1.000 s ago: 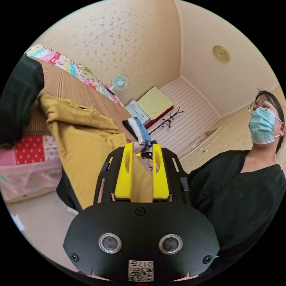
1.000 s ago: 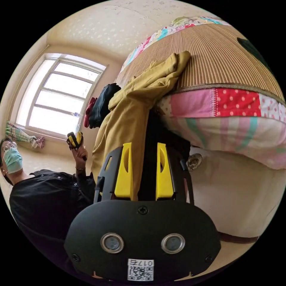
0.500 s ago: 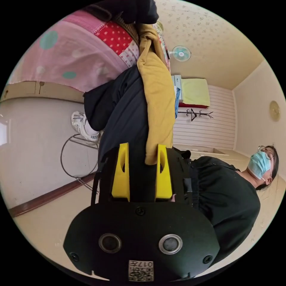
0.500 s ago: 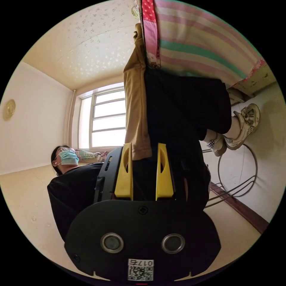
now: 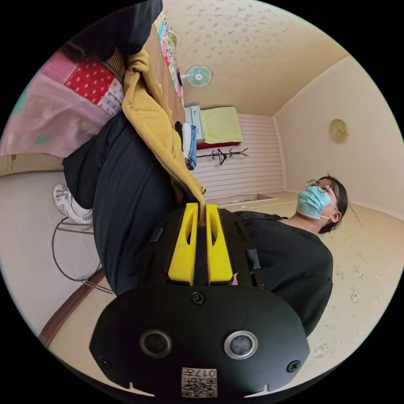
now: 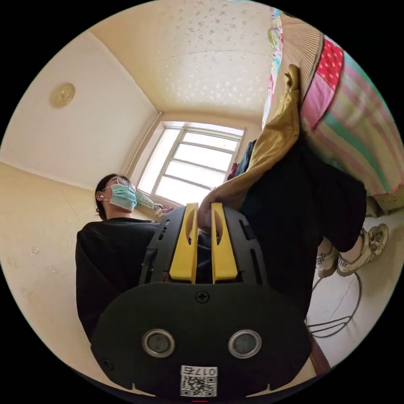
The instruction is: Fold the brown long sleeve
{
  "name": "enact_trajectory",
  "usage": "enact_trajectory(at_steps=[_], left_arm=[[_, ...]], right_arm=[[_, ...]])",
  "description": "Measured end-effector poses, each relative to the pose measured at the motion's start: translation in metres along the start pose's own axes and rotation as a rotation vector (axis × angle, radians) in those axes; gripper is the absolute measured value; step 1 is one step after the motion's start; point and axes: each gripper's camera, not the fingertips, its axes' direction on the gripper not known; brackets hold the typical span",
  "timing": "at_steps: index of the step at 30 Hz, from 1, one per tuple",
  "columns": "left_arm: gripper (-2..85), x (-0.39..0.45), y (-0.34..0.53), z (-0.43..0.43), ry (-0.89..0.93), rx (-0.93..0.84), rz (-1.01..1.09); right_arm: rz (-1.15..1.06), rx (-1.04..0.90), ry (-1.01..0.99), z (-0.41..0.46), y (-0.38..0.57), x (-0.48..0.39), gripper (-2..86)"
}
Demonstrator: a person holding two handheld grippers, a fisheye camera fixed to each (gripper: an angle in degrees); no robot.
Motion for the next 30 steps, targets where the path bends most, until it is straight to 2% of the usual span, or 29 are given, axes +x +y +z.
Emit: enact_trajectory(at_steps=[4, 9, 11, 15, 19, 21, 23, 26, 27, 30], left_arm=[[3.9, 0.045, -0.004, -0.005, -0.125, -0.069, 0.05], [3.9, 0.069, -0.006, -0.005, -0.215, -0.134, 0.033], [3.9, 0.063, -0.002, -0.009, -0.185, -0.102, 0.001], [2.3, 0.053, 0.013, -0.01, -0.137, -0.058, -0.04], [8.6, 0.051, 0.025, -0.007, -0.161, -0.048, -0.065], [10.5, 0.055, 0.027, -0.006, -0.2, -0.05, -0.061], [11.2, 0.061, 0.037, -0.018, -0.356, 0.022, -0.109], [12.8, 0.073, 0.051, -0.029, -0.451, 0.098, -0.107], [13.1, 0.076, 0.05, -0.025, -0.432, 0.072, -0.085], [13.5, 0.065, 0.038, 0.019, -0.26, -0.172, -0.078]], right_arm=[[-0.129, -0.057, 0.04, 0.018, -0.025, -0.05, 4.0], [-0.176, -0.145, 0.213, 0.037, -0.038, -0.086, 4.2], [-0.166, -0.164, 0.239, 0.037, -0.034, -0.082, 4.2], [-0.077, -0.078, 0.196, 0.025, -0.015, -0.059, 4.1], [-0.035, -0.026, 0.164, 0.017, 0.0, -0.046, 4.0], [-0.021, -0.018, 0.154, 0.016, 0.005, -0.042, 4.0], [-0.021, -0.017, 0.155, 0.017, 0.008, -0.043, 4.0], [-0.015, -0.032, 0.159, 0.021, 0.01, -0.043, 4.1], [-0.012, -0.039, 0.161, 0.023, 0.012, -0.044, 4.2], [-0.012, -0.057, 0.166, 0.028, 0.015, -0.045, 4.3]])
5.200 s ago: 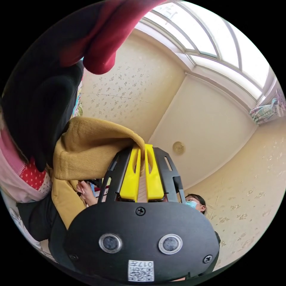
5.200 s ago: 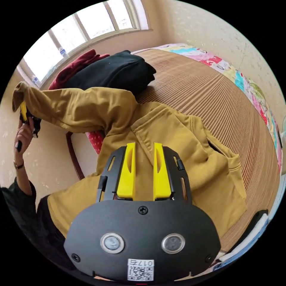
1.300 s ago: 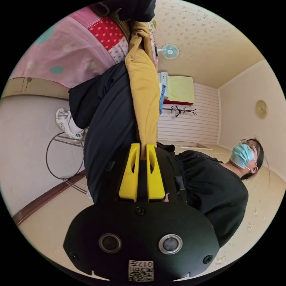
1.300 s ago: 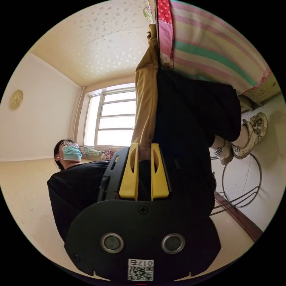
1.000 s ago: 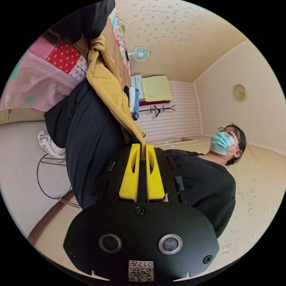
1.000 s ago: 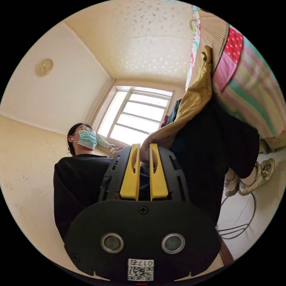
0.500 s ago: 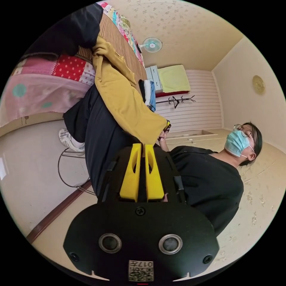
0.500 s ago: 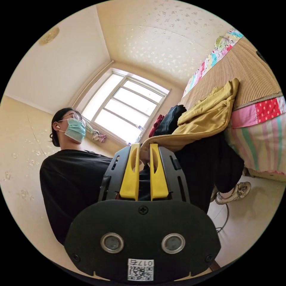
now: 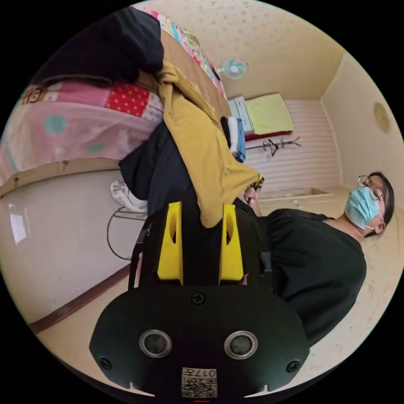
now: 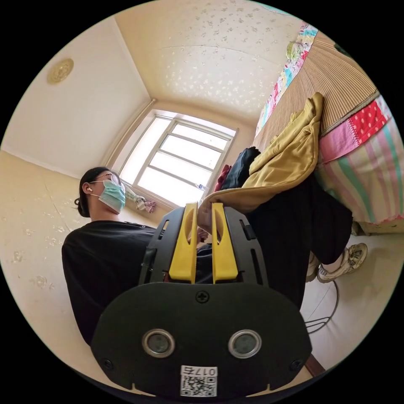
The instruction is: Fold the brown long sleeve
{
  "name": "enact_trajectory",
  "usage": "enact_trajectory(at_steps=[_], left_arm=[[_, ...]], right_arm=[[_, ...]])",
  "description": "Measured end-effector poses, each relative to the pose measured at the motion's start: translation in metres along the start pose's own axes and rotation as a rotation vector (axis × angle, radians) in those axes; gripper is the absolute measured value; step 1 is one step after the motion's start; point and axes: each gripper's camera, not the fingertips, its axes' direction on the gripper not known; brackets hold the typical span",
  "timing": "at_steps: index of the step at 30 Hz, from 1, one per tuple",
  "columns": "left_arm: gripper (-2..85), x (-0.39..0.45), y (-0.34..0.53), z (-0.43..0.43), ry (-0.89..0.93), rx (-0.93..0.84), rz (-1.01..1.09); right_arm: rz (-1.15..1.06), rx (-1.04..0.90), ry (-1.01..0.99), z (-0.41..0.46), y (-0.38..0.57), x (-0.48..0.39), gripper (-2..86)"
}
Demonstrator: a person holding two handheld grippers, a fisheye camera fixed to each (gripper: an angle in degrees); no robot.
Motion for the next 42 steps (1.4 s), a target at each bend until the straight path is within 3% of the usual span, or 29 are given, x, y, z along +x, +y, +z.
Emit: enact_trajectory(at_steps=[3, 6, 11, 14, 18, 24, 27, 30, 34, 39, 42], left_arm=[[13.5, -0.01, 0.002, 0.041, -0.01, -0.102, -0.037], [13.1, -0.021, 0.01, 0.052, 0.137, -0.036, -0.031], [5.0, -0.018, 0.034, 0.024, 0.364, 0.121, 0.07], [4.9, -0.004, 0.04, 0.005, 0.387, 0.129, 0.125], [5.0, 0.012, 0.047, -0.016, 0.272, 0.105, 0.123], [5.0, 0.035, 0.051, -0.026, 0.431, 0.256, 0.22], [5.0, 0.039, 0.045, -0.021, 0.514, 0.331, 0.248], [5.0, 0.028, 0.036, -0.025, 0.472, 0.485, 0.229], [4.9, 0.038, -0.041, -0.036, 0.404, 0.592, 0.258], [4.9, 0.056, -0.195, -0.076, 0.29, 0.665, 0.213], [7.3, 0.059, -0.286, -0.102, 0.101, 0.667, 0.155]], right_arm=[[0.004, 0.003, -0.006, 0.002, 0.005, 0.0, 4.3], [0.014, 0.021, -0.019, 0.001, 0.011, 0.001, 4.3], [0.019, 0.0, 0.011, 0.001, 0.017, -0.009, 4.5], [-0.017, -0.004, 0.017, 0.002, 0.018, -0.024, 4.8], [-0.06, 0.049, -0.046, 0.001, 0.018, -0.036, 5.0], [-0.075, 0.009, -0.044, 0.018, 0.017, -0.048, 4.6], [-0.124, 0.102, -0.112, 0.01, 0.019, -0.056, 4.4], [-0.099, 0.193, -0.101, -0.005, 0.02, -0.041, 4.0], [-0.02, 0.253, -0.031, -0.008, -0.018, -0.015, 3.7], [0.029, 0.297, 0.138, 0.014, -0.176, 0.002, 5.2], [0.054, 0.276, 0.26, 0.038, -0.264, 0.014, 8.0]])
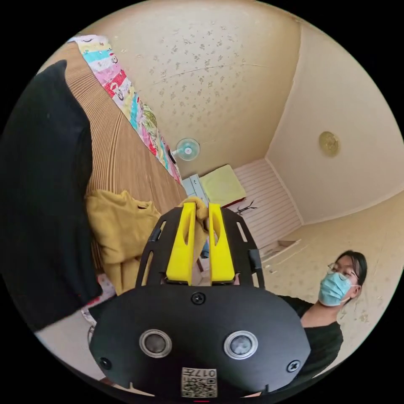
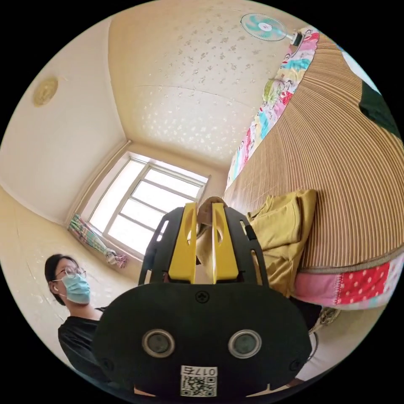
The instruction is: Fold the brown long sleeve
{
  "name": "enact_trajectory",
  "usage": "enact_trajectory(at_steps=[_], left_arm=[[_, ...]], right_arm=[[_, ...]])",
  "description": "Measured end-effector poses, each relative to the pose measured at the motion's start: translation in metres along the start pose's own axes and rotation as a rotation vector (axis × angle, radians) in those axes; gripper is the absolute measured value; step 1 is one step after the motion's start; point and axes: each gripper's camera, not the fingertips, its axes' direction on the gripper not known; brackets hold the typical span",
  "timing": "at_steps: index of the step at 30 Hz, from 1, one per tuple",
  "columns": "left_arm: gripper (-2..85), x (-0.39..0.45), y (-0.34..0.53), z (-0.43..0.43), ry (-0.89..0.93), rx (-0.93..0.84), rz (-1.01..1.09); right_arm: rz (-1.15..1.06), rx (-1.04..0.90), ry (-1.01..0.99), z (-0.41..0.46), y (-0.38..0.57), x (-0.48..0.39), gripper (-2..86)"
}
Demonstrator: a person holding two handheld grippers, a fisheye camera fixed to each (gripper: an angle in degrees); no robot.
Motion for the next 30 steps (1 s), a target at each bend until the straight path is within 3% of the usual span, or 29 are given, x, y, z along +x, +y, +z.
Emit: enact_trajectory(at_steps=[2, 5, 8, 12, 16, 18, 21, 22, 26, 30], left_arm=[[14.7, -0.01, -0.026, 0.013, -0.134, 0.008, -0.011], [16.2, -0.013, 0.004, 0.023, -0.25, -0.019, 0.018], [15.1, -0.028, 0.068, 0.03, -0.322, -0.076, -0.002], [14.6, -0.059, 0.138, 0.03, -0.279, -0.096, -0.109], [14.7, -0.096, 0.159, 0.046, -0.291, -0.129, -0.211], [14.5, -0.115, 0.151, 0.056, -0.268, -0.127, -0.296], [10.6, -0.131, 0.129, 0.066, -0.195, -0.118, -0.38], [5.4, -0.126, 0.12, 0.065, -0.149, -0.119, -0.359], [4.9, -0.085, 0.107, 0.038, -0.281, -0.118, -0.229], [5.8, -0.128, 0.144, 0.016, -0.131, -0.003, -0.371]], right_arm=[[-0.024, 0.015, 0.118, 0.018, -0.024, -0.002, 10.9], [0.024, 0.027, 0.288, 0.03, -0.016, 0.003, 12.5], [0.015, -0.082, 0.393, 0.043, 0.033, 0.016, 12.8], [0.105, -0.069, 0.533, 0.027, 0.113, 0.04, 14.4], [0.248, 0.038, 0.465, 0.013, 0.157, 0.056, 16.6], [0.318, -0.049, 0.338, 0.037, 0.161, 0.071, 15.5], [0.264, -0.104, 0.319, 0.062, 0.145, 0.054, 8.3], [0.234, -0.098, 0.336, 0.062, 0.14, 0.045, 7.4], [0.079, -0.05, 0.473, 0.046, 0.117, -0.015, 5.2], [0.241, -0.134, 0.606, 0.045, 0.138, 0.02, 5.3]])
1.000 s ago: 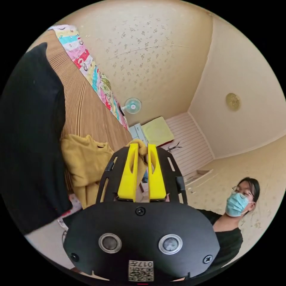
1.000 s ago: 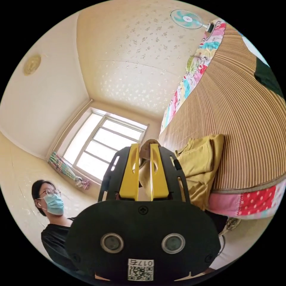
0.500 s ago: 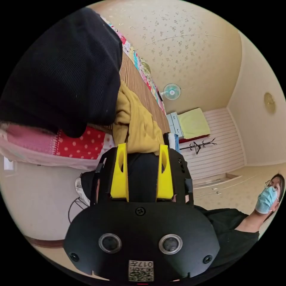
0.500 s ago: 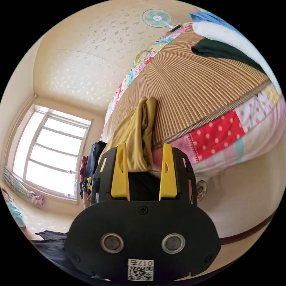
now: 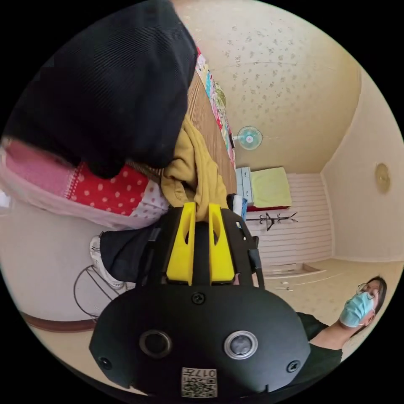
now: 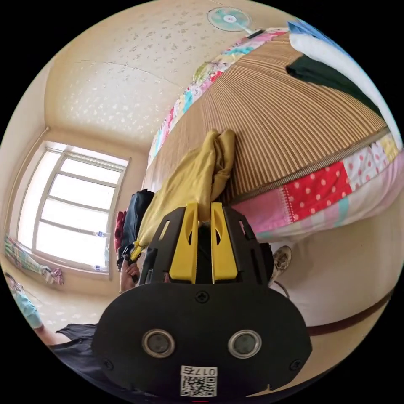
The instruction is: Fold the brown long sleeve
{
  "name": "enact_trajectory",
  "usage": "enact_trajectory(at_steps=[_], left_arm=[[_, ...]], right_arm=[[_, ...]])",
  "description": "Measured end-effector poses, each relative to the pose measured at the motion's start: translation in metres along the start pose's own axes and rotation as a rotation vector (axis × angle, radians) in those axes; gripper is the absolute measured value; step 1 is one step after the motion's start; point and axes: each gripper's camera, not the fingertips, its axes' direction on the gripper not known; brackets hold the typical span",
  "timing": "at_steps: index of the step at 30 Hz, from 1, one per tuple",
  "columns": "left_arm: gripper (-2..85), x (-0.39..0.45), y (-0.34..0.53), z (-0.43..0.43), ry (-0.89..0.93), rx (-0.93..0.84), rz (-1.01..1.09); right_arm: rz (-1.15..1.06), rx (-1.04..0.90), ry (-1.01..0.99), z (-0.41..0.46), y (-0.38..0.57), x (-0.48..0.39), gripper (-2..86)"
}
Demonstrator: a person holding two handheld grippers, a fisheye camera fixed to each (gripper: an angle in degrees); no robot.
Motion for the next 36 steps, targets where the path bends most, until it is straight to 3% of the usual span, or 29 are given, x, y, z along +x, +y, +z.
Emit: enact_trajectory(at_steps=[2, 4, 7, 10, 12, 20, 25, 28, 30, 31, 36], left_arm=[[9.6, -0.045, 0.017, -0.003, 0.148, 0.048, -0.092], [15.5, -0.067, 0.026, 0.0, 0.168, 0.047, -0.157], [20.0, -0.075, 0.021, 0.008, 0.141, 0.043, -0.148], [17.6, -0.072, 0.008, 0.018, 0.198, 0.066, -0.125], [9.9, -0.063, 0.004, 0.023, 0.214, 0.076, -0.126], [5.4, 0.097, 0.015, 0.122, -0.168, 0.053, 0.356], [5.2, 0.083, 0.068, 0.185, -0.213, 0.037, 0.479], [5.2, 0.057, 0.1, 0.19, -0.185, 0.068, 0.536], [5.4, 0.042, 0.114, 0.187, -0.19, 0.082, 0.568], [6.3, 0.036, 0.12, 0.181, -0.145, 0.083, 0.6], [13.6, 0.012, 0.124, 0.151, 0.15, 0.092, 0.696]], right_arm=[[0.044, -0.005, -0.018, 0.009, 0.014, 0.017, 5.9], [0.045, 0.06, -0.066, 0.002, 0.029, 0.021, 6.4], [0.015, 0.16, 0.022, -0.016, 0.042, -0.003, 7.1], [-0.118, 0.178, 0.052, -0.025, 0.038, -0.054, 8.2], [-0.232, 0.115, 0.043, -0.02, 0.024, -0.102, 9.5], [-0.581, -0.252, -0.125, 0.043, -0.05, -0.264, 17.3], [-0.675, -0.509, 0.065, 0.127, -0.083, -0.346, 20.8], [-0.697, -0.721, 0.316, 0.191, -0.079, -0.357, 20.9], [-0.761, -0.765, 0.507, 0.213, -0.064, -0.353, 15.1], [-0.784, -0.756, 0.512, 0.212, -0.061, -0.353, 13.4], [-0.811, -0.546, 0.131, 0.112, -0.092, -0.319, 8.8]])
